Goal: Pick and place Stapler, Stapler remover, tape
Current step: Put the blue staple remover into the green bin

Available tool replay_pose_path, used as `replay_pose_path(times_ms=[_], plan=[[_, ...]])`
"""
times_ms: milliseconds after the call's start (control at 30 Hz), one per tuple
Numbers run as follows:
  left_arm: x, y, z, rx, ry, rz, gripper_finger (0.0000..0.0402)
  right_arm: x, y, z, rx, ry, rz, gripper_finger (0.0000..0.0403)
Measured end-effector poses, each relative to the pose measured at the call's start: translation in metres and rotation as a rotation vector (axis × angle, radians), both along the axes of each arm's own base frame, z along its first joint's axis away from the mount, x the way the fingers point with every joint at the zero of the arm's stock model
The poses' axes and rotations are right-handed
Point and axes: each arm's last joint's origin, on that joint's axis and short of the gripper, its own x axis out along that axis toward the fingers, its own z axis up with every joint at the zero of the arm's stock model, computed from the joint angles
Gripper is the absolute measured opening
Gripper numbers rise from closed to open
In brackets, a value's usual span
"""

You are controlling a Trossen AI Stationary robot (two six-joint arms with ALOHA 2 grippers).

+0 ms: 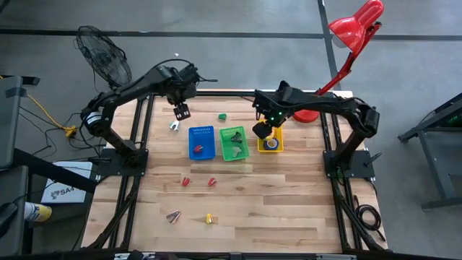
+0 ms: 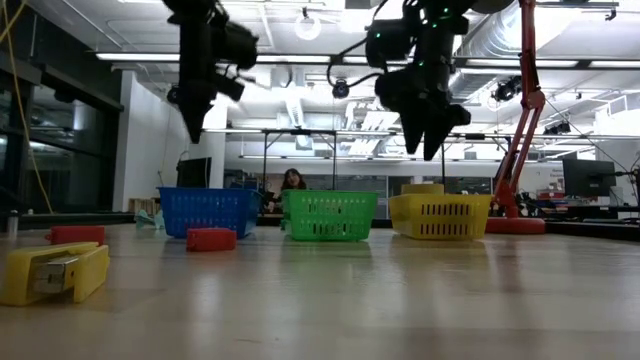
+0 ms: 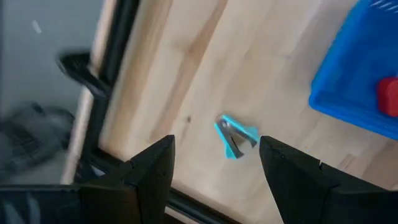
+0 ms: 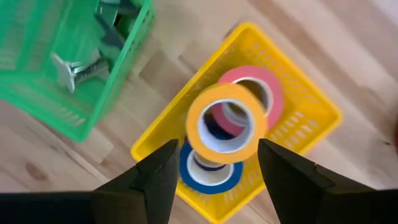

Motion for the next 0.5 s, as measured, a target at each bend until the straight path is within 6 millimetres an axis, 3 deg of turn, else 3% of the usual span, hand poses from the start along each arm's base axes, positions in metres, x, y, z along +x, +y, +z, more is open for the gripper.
replay_pose_path(times_ms=[300, 500], plan=[[-0.025, 0.010, -0.046, -0.081, 0.053, 0.277, 0.0230, -0.012, 0.002, 0.022, -0.054, -0.057, -0.037, 0.0209], [-0.032, 0.007, -0.078, -0.112, 0.040, 0.367, 0.0230, -0.013, 0.002, 0.023, -0.059, -0.061, -0.037, 0.0211]])
